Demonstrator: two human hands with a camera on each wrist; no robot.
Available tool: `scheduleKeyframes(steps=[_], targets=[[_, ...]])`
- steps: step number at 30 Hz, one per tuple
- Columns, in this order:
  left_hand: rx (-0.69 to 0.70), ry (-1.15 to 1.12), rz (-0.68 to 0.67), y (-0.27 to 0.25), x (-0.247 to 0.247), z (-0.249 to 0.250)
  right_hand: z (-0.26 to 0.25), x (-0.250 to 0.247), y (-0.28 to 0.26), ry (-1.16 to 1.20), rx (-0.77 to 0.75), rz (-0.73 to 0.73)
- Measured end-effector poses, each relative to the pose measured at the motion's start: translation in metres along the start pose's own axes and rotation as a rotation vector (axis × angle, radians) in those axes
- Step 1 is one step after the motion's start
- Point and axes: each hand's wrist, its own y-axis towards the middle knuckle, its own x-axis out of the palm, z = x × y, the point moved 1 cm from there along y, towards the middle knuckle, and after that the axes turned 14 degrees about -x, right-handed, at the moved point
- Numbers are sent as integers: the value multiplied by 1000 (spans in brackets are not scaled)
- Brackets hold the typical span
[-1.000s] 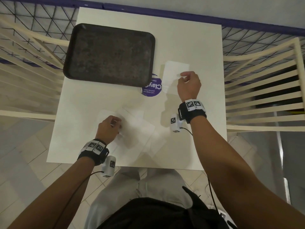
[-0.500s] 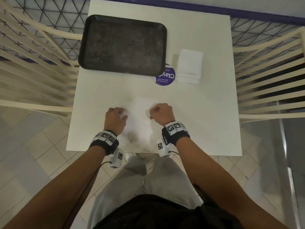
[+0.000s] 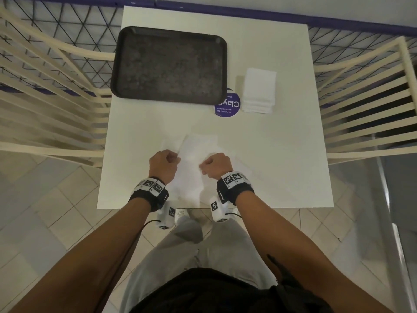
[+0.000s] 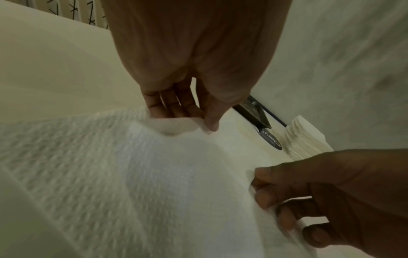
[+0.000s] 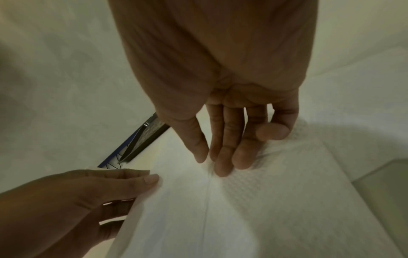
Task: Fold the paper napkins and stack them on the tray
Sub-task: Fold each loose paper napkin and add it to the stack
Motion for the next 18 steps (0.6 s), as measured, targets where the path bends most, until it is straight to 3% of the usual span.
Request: scheduleKeyframes(steps=[7,13,18], targets=[[73,-143,-26,-4,-14,12,-8,-11,-4,182,20,21],[37,-346,-43,1,-19,22,-18,-23,4,434,-77,44],[2,-441,-114,0,-23,28,-23,-37,9,403,-205,123]])
